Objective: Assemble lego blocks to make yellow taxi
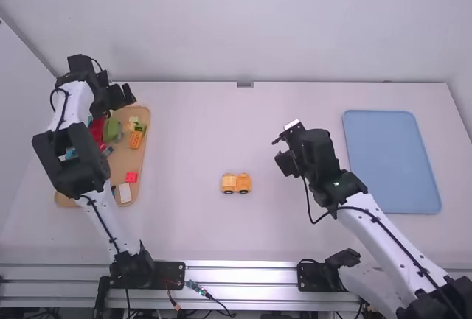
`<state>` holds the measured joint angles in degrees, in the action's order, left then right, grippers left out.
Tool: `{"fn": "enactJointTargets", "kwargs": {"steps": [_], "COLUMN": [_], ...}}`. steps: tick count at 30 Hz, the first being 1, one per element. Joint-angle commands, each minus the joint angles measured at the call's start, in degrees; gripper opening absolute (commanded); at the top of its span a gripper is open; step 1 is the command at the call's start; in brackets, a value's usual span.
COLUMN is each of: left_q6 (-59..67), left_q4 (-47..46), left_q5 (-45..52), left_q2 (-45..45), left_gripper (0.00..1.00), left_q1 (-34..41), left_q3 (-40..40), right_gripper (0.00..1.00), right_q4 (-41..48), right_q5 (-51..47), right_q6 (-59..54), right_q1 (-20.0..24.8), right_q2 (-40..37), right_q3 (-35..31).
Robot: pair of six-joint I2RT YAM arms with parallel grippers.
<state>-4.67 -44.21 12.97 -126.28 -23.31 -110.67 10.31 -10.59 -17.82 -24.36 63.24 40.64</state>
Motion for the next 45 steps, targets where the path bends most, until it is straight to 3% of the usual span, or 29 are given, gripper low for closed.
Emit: {"fn": "enactJointTargets", "kwargs": {"steps": [1, 7, 12, 14, 16, 17, 18, 26, 33, 38, 45], "left_q6": [-0.31, -0.31, -0.40, 0.12, -0.88, -3.46, -5.80, -39.81, -49.78, -51.50, -52.66], "left_q4": [-1.79, -1.90, -4.22, -3.93, -3.54, -3.80, -3.80, -7.32, -6.78, -3.23, 3.02], "left_q5": [3.80, 12.09, 13.55, 14.58, 14.43, 14.45, 14.16, -5.70, -10.08, -9.70, -9.05], "left_q2": [-1.57, -1.57, -1.57, -1.57, -1.57, -1.57, -1.57, -1.57, -1.57, -1.57, -1.57], "left_gripper": [0.99, 0.99, 0.99, 0.86, 0.81, 0.97, 0.99, 0.98, 0.95, 0.81, 0.79], "left_q1": [0.44, 0.52, 0.33, 0.83, 0.79, 0.74, 0.81, 0.79, 0.81, 0.81, 0.79], "left_q3": [-1.57, 0.17, 0.61, 0.85, 0.92, 0.92, 0.94, 2.93, 4.87, 7.17, 12.24], "right_gripper": [0.99, 0.99, 0.99, 0.99, 0.99, 0.99, 0.99, 0.99, 0.99, 0.99, 0.99], "right_q4": [-0.55, -2.91, -6.03, -7.04, -7.37, -7.30, -7.30, -6.88, -6.82, -6.25, -5.42], "right_q5": [0.28, 0.26, 0.02, 0.04, 0.07, 0.04, 0.09, 0.07, 0.11, 0.13, 0.07], "right_q6": [0.90, 0.90, 0.90, 0.87, 0.87, 0.87, 0.90, 0.90, 0.92, 0.92, 0.90], "right_q1": [0.00, 0.00, 0.00, 0.00, 0.00, 0.00, 0.00, 0.00, 0.00, 0.00, 0.00], "right_q2": [1.13, 3.93, 5.90, 6.51, 6.68, 6.62, 6.55, 6.57, 6.57, 6.57, 6.57], "right_q3": [-0.11, -0.11, -0.11, -0.11, -0.11, -0.11, -0.11, -0.11, -0.11, -0.11, -0.11]}}
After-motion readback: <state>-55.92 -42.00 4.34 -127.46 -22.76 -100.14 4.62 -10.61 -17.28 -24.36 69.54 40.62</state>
